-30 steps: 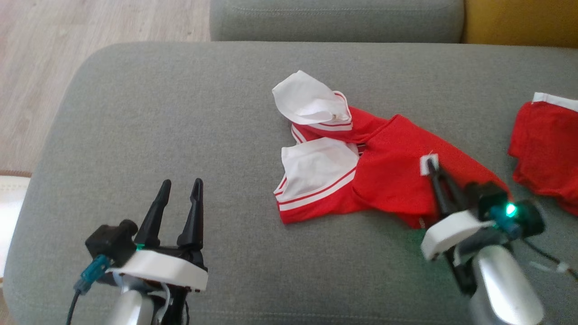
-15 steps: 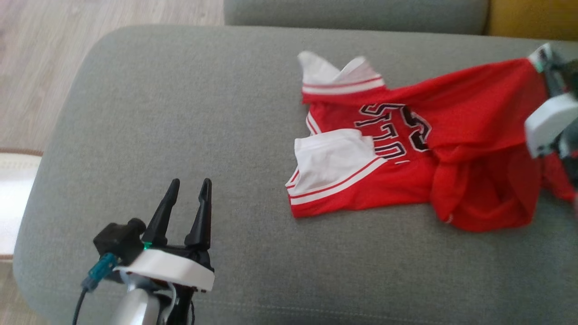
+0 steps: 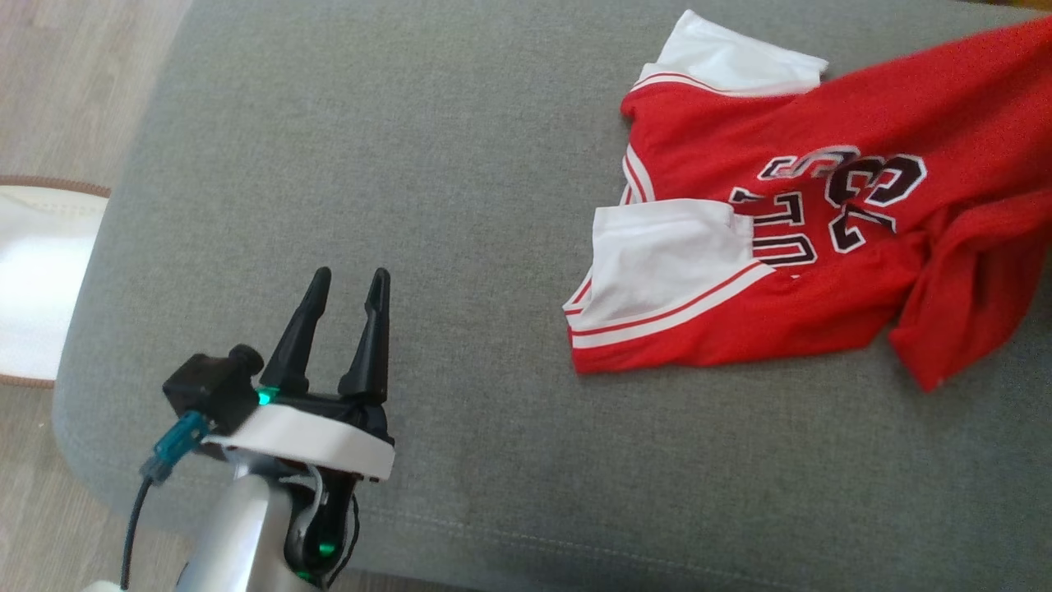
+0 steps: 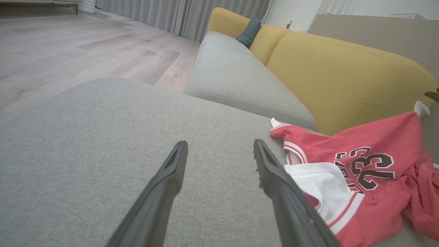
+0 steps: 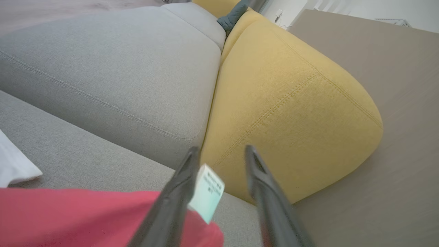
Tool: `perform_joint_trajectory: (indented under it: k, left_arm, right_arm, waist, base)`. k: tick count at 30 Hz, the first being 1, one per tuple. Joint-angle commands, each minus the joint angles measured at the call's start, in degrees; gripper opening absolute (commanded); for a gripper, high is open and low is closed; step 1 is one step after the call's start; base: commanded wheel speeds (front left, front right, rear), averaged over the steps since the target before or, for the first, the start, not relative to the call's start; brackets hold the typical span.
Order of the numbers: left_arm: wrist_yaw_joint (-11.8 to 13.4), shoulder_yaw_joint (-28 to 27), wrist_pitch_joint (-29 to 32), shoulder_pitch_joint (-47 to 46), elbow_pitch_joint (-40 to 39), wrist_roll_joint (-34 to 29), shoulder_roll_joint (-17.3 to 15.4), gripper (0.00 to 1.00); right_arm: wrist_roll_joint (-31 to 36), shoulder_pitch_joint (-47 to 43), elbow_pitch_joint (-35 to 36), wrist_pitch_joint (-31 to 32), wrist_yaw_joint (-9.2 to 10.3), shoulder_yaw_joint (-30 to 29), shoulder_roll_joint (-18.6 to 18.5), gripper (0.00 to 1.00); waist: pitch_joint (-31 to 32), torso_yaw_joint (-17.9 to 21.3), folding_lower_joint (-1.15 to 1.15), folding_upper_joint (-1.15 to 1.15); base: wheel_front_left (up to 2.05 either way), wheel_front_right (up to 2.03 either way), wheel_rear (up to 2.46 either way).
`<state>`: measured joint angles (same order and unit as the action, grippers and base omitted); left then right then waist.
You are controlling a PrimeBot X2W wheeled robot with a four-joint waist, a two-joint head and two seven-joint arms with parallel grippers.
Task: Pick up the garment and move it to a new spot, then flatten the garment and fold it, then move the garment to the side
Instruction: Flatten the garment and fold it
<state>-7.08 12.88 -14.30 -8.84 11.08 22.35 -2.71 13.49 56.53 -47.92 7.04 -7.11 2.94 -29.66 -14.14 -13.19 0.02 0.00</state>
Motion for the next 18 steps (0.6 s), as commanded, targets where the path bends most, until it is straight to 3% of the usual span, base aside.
perform_joint_trajectory:
  k: [1, 8, 18]
  left_arm:
    - [-0.2, -1.4, -0.7, -2.3, -1.7, 0.2, -0.2, 1.0]
    - [-0.2, -2.6, -0.7, -2.2, -1.4, 0.2, -0.2, 1.0]
    - [0.0, -4.2, -0.7, -0.2, -2.0, -0.9, -0.2, 1.0]
  right_arm:
    - [0.5, 1.4, 1.1, -0.6, -0.37, -0.3, 0.0, 1.0]
    - [1.9, 1.3, -2.7, -7.3, -0.37, -3.4, 5.9, 1.0]
    - [-3.3, -5.7, -1.2, -18.2, -0.37, -3.4, 16.1, 1.0]
  waist:
    - [-0.2, -0.2, -0.02, 0.0]
    - [1.5, 1.8, -0.02, 0.0]
    - [6.1, 6.7, -0.02, 0.0]
  base:
    - [0.0, 0.0, 0.0]
    - [0.0, 0.0, 0.0]
    - [0.0, 0.0, 0.0]
